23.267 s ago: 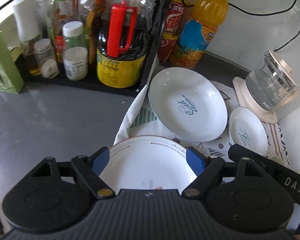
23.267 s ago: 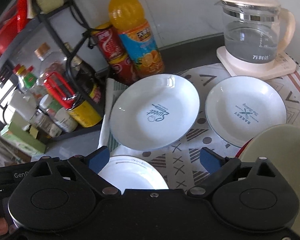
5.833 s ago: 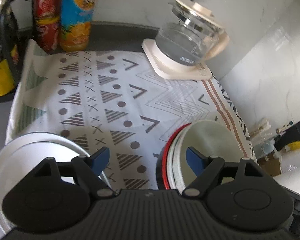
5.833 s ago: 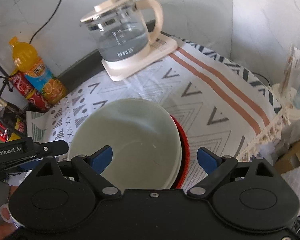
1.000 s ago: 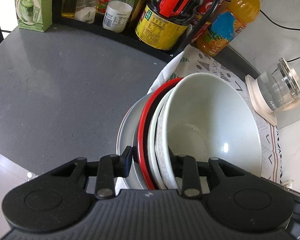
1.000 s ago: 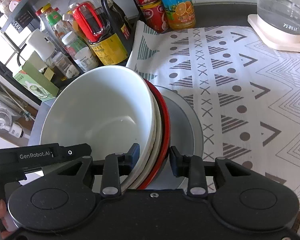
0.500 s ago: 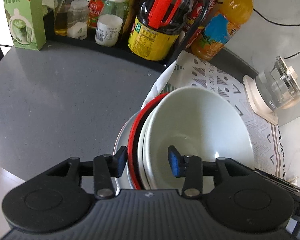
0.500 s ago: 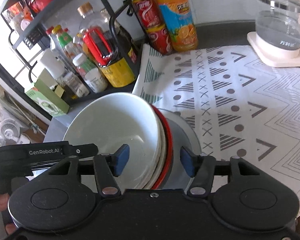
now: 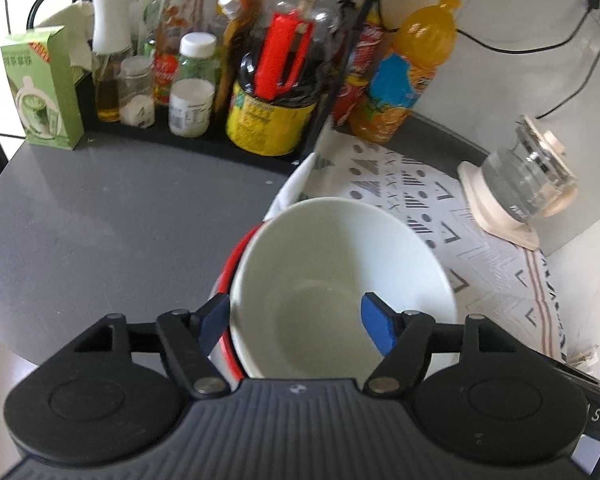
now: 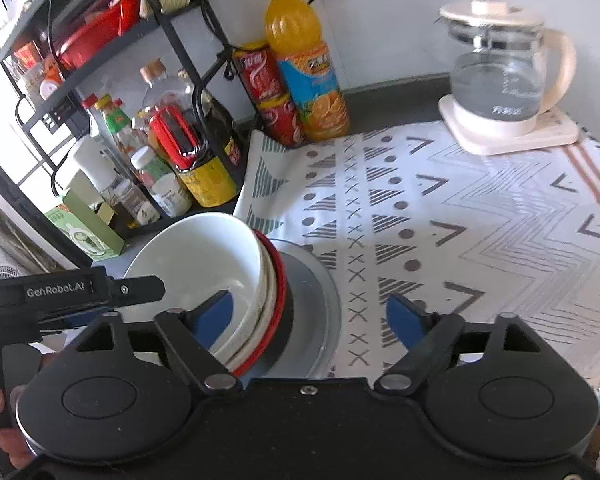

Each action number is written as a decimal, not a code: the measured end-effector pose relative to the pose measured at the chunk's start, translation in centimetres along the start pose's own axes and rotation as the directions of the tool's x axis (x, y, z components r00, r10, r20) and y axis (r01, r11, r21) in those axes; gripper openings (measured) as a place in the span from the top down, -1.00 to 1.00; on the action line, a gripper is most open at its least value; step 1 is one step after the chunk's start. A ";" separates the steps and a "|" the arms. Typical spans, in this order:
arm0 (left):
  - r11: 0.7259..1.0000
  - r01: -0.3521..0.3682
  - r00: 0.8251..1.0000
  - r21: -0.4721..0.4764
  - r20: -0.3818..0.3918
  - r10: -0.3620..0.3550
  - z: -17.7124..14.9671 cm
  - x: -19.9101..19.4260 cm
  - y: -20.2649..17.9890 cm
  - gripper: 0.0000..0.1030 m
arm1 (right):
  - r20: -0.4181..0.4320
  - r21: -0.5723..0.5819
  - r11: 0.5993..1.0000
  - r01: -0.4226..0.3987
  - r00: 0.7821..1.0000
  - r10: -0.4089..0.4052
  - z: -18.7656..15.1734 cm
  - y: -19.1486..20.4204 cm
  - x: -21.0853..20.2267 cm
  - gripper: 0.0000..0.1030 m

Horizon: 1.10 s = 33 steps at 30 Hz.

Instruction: Organize plates and bowls

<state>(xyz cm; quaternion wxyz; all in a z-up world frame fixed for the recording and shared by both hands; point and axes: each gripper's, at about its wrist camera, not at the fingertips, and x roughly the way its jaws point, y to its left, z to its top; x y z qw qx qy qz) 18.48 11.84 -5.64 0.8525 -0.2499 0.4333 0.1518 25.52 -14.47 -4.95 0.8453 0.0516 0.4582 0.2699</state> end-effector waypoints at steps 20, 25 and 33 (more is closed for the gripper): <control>0.987 0.035 0.995 0.156 0.083 -0.049 -3.0 -5.7 -5.3 -0.73 | 0.187 0.076 0.989 0.128 0.972 -0.141 -2.4 -3.0 -8.3 -1.00; 0.970 0.074 0.990 0.231 0.103 -0.100 -3.1 -6.3 -5.9 -0.89 | 0.246 0.132 0.973 0.188 0.945 -0.216 -3.0 -2.5 -9.5 -0.99; 0.927 0.112 0.982 0.358 0.101 -0.158 -3.5 -7.8 -5.5 -0.99 | 0.302 0.240 0.922 0.303 0.880 -0.367 -5.5 -0.8 -11.4 -0.99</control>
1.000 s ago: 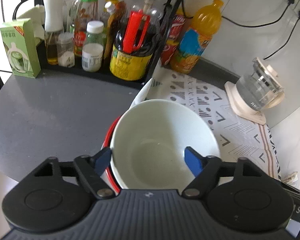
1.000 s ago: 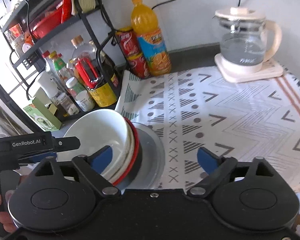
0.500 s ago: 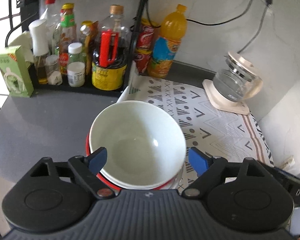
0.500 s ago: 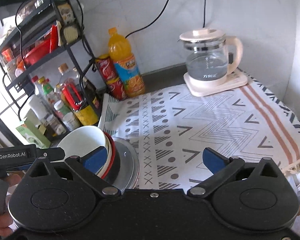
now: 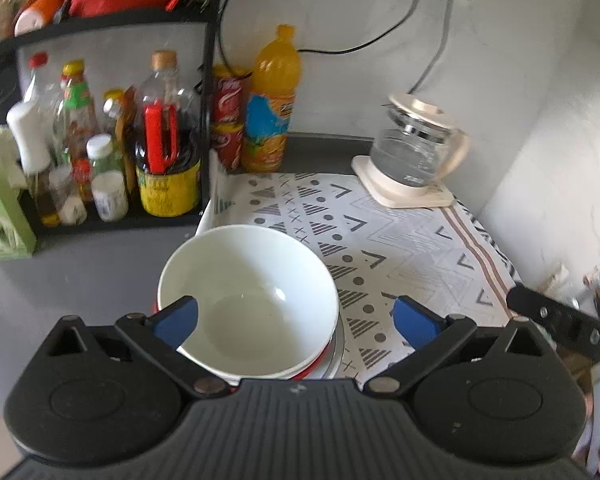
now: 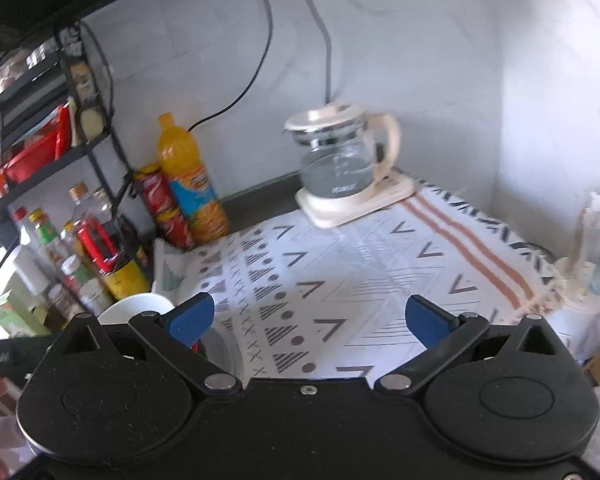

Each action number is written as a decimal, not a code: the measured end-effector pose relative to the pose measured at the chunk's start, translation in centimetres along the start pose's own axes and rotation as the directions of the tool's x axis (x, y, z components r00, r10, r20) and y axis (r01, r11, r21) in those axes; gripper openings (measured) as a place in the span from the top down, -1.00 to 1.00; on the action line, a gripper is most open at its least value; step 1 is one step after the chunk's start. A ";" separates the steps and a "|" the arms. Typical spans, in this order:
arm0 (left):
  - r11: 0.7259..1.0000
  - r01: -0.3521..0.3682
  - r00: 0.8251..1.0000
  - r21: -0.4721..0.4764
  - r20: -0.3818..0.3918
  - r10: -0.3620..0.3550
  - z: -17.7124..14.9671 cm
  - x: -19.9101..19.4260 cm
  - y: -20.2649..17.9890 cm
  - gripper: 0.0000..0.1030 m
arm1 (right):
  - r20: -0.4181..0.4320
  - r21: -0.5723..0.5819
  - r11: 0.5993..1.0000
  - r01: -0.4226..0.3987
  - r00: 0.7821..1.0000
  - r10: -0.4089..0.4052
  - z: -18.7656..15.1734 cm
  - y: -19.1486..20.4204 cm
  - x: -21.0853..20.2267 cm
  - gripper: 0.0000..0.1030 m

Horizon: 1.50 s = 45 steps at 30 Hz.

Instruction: Organize plates and bowls

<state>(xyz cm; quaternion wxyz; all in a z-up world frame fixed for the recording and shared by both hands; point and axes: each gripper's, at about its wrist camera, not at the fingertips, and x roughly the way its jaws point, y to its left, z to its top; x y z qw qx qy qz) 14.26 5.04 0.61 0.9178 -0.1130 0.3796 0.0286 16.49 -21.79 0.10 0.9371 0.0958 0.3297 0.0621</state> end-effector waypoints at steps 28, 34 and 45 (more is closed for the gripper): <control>0.993 0.096 0.995 0.072 -0.011 -0.095 -6.2 -5.9 4.8 -0.99 | -0.037 -0.051 0.999 0.011 0.999 -0.013 -6.6 3.6 -7.0 -0.99; 0.991 0.101 0.995 0.089 -0.008 -0.101 -7.0 -6.7 5.2 -0.99 | -0.045 -0.057 0.998 0.009 0.999 -0.011 -7.3 3.4 -7.7 -0.99; 0.993 0.077 0.997 0.091 0.010 -0.078 -7.4 -8.1 6.6 -0.99 | -0.060 -0.059 0.998 -0.007 0.998 0.003 -7.8 3.4 -8.7 -0.99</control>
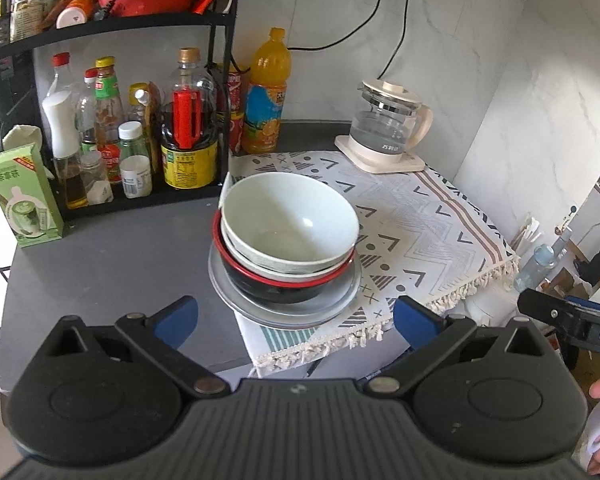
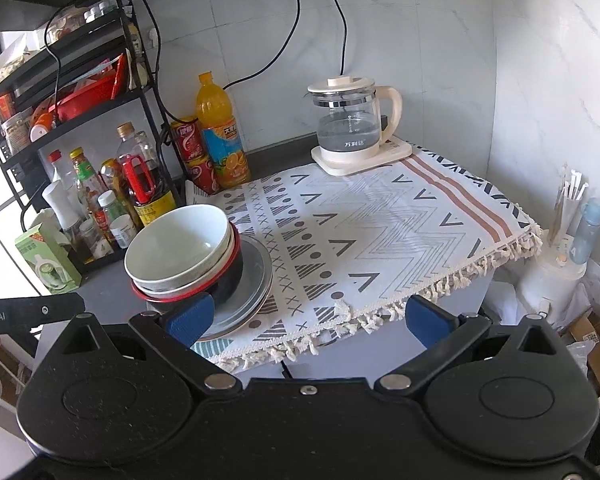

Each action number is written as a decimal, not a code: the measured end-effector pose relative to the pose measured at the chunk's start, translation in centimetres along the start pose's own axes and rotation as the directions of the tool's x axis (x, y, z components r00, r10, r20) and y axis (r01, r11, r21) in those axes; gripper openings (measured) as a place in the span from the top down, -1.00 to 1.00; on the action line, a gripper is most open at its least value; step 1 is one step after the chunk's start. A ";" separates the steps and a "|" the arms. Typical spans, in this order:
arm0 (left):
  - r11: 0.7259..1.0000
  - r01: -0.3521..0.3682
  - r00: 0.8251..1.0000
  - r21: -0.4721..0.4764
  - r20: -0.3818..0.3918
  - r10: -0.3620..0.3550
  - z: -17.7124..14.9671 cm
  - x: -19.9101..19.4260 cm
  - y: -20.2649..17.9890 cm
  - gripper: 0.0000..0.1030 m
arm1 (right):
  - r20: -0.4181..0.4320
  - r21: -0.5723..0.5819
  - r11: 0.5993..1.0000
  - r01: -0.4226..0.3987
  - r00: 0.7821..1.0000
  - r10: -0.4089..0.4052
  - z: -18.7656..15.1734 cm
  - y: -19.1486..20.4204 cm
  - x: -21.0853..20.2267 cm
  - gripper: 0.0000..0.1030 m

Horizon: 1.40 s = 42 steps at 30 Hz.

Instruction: Organize plates and bowls

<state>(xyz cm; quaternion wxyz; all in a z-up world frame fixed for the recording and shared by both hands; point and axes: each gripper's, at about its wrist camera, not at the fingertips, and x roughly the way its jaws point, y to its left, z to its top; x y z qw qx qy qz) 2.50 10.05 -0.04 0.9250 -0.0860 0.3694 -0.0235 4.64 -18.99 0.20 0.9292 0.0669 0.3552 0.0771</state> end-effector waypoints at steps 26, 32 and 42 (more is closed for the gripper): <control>1.000 -0.010 1.000 -0.008 0.022 0.010 0.1 -1.1 -0.2 -0.99 | 0.000 -0.007 1.000 -0.008 1.000 0.008 0.5 -0.1 -0.3 -0.99; 1.000 -0.012 1.000 -0.011 0.022 0.012 0.1 -1.1 -0.1 -0.99 | -0.001 -0.010 1.000 -0.013 1.000 0.013 0.6 0.3 -0.1 -0.99; 1.000 -0.011 1.000 -0.014 0.023 0.012 0.1 -1.1 -0.1 -0.99 | -0.003 -0.008 1.000 -0.013 1.000 0.013 0.7 0.4 0.0 -0.99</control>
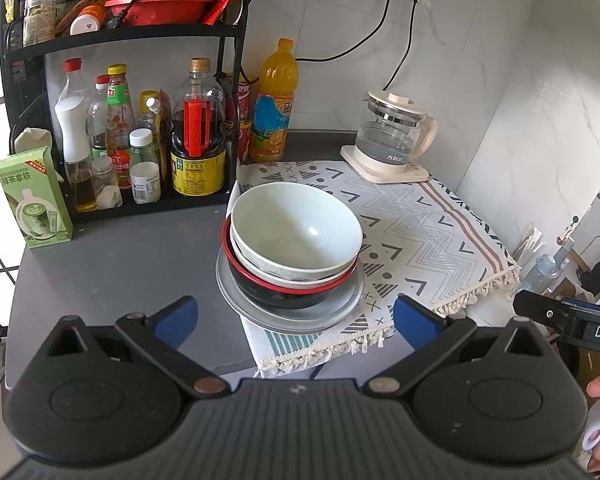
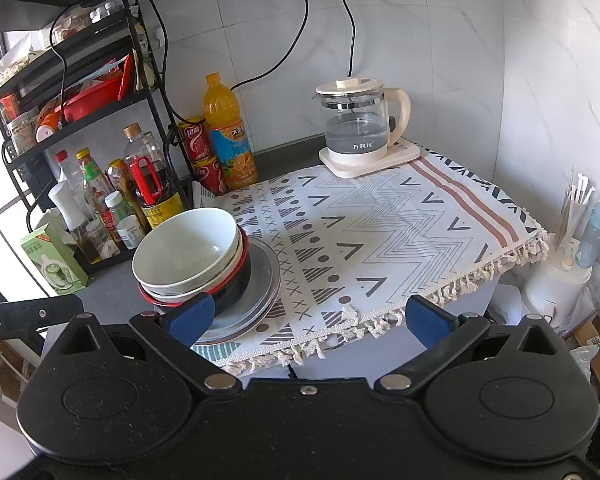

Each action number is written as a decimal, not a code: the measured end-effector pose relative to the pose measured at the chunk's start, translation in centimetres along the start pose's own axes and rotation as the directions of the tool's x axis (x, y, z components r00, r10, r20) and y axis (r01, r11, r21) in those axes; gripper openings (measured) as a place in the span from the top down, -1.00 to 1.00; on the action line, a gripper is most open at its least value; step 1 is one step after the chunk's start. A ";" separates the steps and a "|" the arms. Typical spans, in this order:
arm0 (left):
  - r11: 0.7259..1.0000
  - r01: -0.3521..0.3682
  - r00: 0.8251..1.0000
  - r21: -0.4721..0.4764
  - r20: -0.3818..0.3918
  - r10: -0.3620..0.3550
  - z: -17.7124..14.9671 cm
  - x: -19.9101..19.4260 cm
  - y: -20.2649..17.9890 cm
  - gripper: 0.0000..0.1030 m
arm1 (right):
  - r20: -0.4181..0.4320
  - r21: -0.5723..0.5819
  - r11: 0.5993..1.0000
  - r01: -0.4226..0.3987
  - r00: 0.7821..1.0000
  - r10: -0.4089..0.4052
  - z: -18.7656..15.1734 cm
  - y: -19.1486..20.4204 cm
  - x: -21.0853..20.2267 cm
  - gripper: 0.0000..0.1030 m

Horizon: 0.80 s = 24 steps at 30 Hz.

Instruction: Organize plates and bowls

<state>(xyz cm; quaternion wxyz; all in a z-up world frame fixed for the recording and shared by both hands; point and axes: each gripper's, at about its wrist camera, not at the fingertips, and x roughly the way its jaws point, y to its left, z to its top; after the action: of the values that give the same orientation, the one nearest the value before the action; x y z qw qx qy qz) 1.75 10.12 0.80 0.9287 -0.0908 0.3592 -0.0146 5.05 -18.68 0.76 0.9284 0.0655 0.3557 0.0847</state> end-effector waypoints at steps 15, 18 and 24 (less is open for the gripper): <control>1.000 0.003 1.000 -0.003 -0.007 -0.003 0.2 0.3 0.6 -0.99 | -0.008 0.016 1.000 0.009 1.000 -0.009 -0.3 0.0 0.2 -0.99; 1.000 0.005 1.000 0.001 -0.012 -0.005 0.2 0.4 0.5 -0.99 | -0.007 0.015 1.000 0.005 1.000 -0.005 -0.3 0.2 0.2 -0.99; 1.000 0.005 1.000 0.007 -0.016 -0.005 0.1 0.3 0.5 -0.99 | -0.011 0.011 1.000 0.004 1.000 -0.004 -0.4 0.6 0.1 -0.99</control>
<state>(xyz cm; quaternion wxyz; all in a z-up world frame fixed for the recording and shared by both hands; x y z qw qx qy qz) 2.08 10.59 0.59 0.9261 -0.0881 0.3665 -0.0190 4.79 -18.06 0.48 0.9263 0.0693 0.3615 0.0810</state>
